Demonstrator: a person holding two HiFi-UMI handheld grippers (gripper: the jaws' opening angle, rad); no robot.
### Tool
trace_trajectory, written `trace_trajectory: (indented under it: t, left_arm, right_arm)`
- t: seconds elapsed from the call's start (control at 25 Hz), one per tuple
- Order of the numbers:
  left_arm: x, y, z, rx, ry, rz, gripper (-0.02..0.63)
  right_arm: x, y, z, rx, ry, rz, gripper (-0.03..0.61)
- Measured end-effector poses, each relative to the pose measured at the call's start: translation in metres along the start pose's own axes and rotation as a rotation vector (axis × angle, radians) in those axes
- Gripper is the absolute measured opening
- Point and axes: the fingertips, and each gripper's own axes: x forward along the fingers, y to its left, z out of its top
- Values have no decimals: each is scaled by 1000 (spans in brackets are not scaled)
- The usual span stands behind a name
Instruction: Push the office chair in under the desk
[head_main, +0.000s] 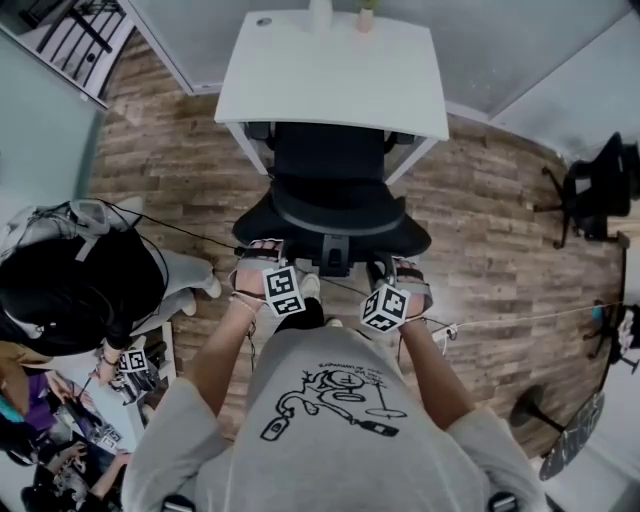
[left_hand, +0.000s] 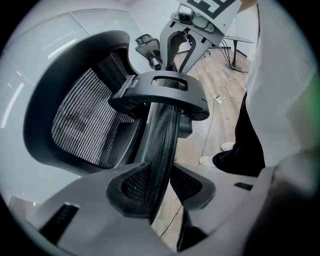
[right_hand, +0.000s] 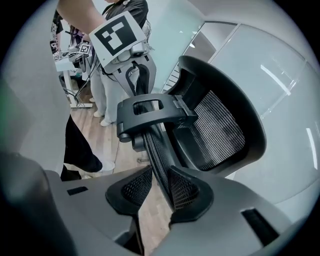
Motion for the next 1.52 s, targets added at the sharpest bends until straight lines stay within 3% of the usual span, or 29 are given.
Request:
trace_trajectory:
  t: [0.56,1.08,1.52]
  left_arm:
    - [28,63,-5,29,-56,-22,123]
    - [50,111,-5,9,-32,-54,129]
    - [61,140,-26,-17,9,-34,133]
  right_arm:
    - [44,-57,20,30,51,-35,129]
    - [77,-106,31,31,45,-26,133]
    - [94,-118,54,30,9,-12,132]
